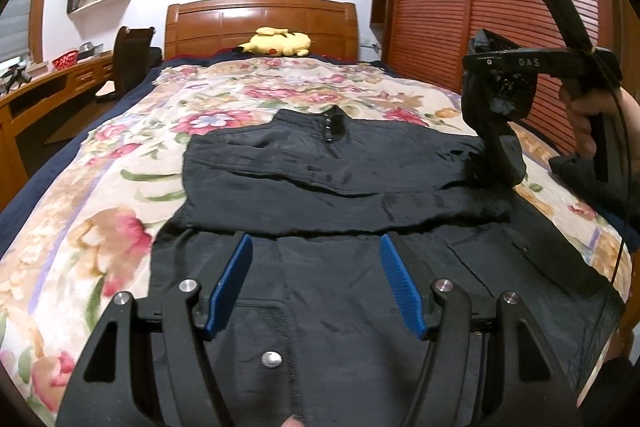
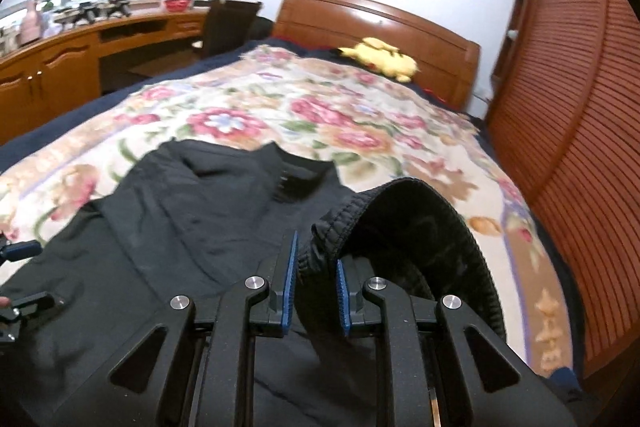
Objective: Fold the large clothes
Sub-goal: 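Lift and fold the held sleeve across the jacket body with the right tool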
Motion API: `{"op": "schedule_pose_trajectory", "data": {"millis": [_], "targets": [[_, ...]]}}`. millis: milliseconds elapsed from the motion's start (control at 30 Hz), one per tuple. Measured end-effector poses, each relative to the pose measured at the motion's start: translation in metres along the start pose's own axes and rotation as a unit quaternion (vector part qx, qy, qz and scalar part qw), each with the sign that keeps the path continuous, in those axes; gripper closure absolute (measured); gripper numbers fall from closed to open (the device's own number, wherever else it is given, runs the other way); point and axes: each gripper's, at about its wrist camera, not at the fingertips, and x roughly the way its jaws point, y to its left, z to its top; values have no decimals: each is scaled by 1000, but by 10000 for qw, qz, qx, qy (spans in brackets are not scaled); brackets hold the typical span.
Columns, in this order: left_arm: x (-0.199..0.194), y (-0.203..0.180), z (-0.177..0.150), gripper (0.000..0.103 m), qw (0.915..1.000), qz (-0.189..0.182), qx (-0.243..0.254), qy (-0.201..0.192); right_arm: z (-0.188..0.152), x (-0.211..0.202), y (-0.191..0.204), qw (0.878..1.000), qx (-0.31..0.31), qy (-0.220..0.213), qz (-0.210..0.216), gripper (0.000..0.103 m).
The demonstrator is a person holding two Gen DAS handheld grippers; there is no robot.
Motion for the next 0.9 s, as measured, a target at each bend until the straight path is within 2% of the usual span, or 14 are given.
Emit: {"op": "schedule_pose_trajectory", "data": {"millis": [200,467,600,900], "targets": [[-4,17,0,37,9998,91,-174,-49,17,-11,32,9981,-40,-371,484,90],[-9,33,-4,37,9993,278,-245,-52,26,-20,78,9927,-238,-566,1040,90],[-14,40,-5,37,9990,327,-308,-63,23,-19,97,9901,-303,-517,1266,90],[-15,45,-6,37,9988,386,-293,-69,-1,4,111,9903,-259,-90,1359,88]]}}
